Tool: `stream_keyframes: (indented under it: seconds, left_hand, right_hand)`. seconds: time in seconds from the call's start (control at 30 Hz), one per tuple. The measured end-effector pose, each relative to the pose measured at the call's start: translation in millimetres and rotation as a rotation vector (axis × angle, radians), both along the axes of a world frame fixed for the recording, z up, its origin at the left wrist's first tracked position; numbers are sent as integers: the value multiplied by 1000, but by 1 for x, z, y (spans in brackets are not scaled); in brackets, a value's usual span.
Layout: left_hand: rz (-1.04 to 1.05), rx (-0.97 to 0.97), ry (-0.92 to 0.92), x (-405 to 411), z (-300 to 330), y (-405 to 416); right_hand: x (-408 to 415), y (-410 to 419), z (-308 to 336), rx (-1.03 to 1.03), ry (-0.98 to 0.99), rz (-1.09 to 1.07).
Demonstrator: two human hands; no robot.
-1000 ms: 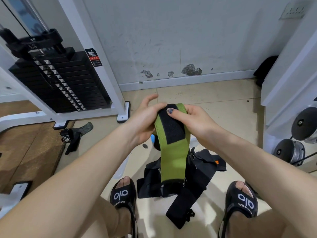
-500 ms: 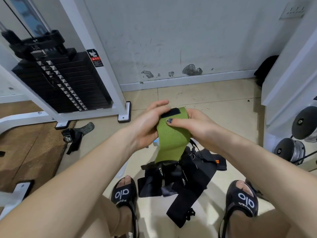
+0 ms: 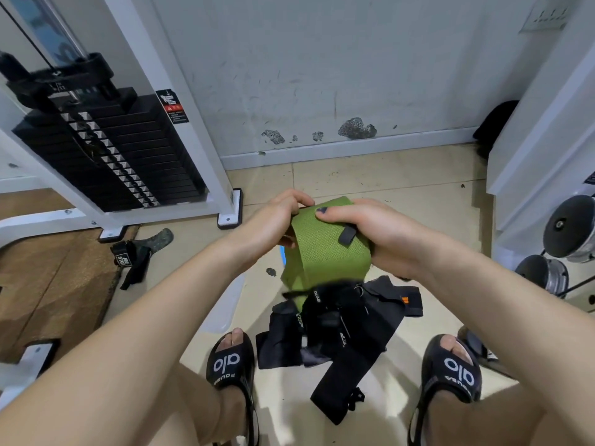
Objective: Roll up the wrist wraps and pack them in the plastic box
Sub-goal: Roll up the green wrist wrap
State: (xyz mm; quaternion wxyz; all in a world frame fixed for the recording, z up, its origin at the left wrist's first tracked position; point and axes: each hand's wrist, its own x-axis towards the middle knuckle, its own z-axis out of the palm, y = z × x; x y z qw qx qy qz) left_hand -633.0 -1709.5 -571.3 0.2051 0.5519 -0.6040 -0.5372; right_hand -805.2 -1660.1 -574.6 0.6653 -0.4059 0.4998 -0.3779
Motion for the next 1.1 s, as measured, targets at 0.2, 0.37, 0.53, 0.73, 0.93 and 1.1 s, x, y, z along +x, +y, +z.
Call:
stream_keyframes:
  seconds: [0.2,0.37,0.53,0.73,0.93,1.1]
  left_hand:
    - [-276,-192,-249,27,-2,-7]
    - [-386,-594,-94,24,-4,6]
    - [-327,-549,38,16,3,11]
    - [-103,-308,120,8,-1,5]
    - [4,-124,223,-4,-2,6]
    - [73,62,319,-3,-1,5]
  right_hand:
    - [-4,-3,9,86,-197,58]
    - [-4,-2,14,142,-294,44]
    - [-6,-3,12,136,-280,-6]
    - [-11,-5,18,115,-227,-212]
    - [-11,-5,12,54,-252,-308]
    - [-19,-6,8,-40,-107,-264]
